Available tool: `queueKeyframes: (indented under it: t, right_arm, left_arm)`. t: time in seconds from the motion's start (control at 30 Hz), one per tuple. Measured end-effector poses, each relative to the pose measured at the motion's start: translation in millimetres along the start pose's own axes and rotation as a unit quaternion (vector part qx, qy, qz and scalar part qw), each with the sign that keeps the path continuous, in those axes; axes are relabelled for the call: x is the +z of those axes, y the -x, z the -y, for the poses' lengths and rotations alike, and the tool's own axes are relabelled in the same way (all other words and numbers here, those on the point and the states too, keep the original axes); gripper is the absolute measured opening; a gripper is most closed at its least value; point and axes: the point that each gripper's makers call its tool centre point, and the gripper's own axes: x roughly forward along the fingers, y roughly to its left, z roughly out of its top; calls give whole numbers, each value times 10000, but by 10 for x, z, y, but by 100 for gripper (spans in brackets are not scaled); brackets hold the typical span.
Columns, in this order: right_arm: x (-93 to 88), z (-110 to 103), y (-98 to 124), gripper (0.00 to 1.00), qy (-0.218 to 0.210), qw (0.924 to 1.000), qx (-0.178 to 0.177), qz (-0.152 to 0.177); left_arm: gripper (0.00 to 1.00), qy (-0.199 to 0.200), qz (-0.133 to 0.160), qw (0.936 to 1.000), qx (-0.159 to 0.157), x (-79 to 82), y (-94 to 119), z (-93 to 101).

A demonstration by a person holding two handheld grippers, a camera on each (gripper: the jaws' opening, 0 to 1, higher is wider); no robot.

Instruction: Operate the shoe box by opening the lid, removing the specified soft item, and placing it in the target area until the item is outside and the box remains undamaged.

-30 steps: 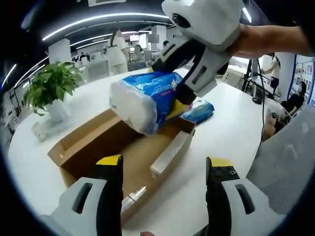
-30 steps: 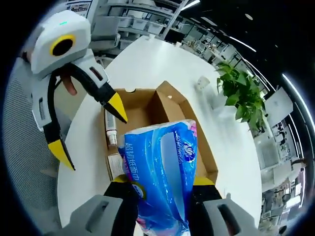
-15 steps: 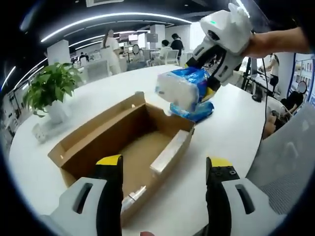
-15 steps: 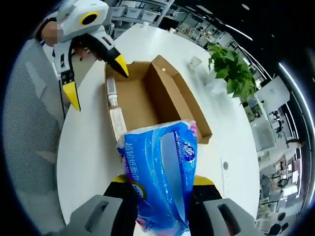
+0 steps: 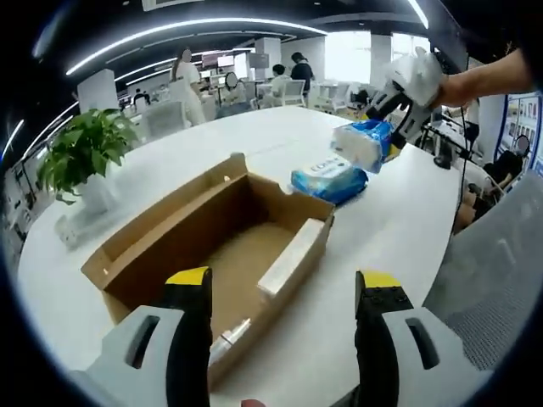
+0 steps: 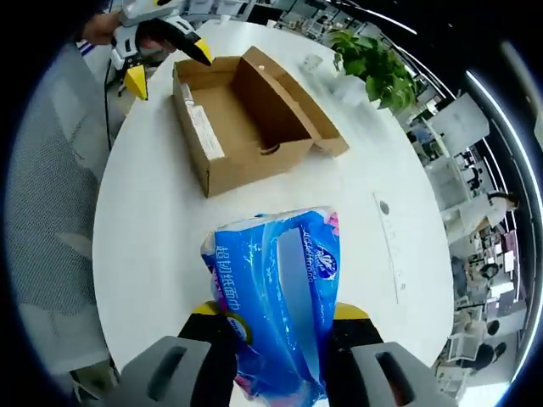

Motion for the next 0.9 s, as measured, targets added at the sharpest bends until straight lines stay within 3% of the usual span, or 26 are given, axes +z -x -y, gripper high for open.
queueKeyframes:
  t: [0.4,0.9]
  right_arm:
    - [-659,69,25,35,-358,9989,-78,-296]
    - [-941,292,-87,36,-450,9981,-53,-409]
  left_arm:
    - [67,57,-110,9999,5,-55,-3,0]
    - [67,224,-282,9993,141,-171,2,-81]
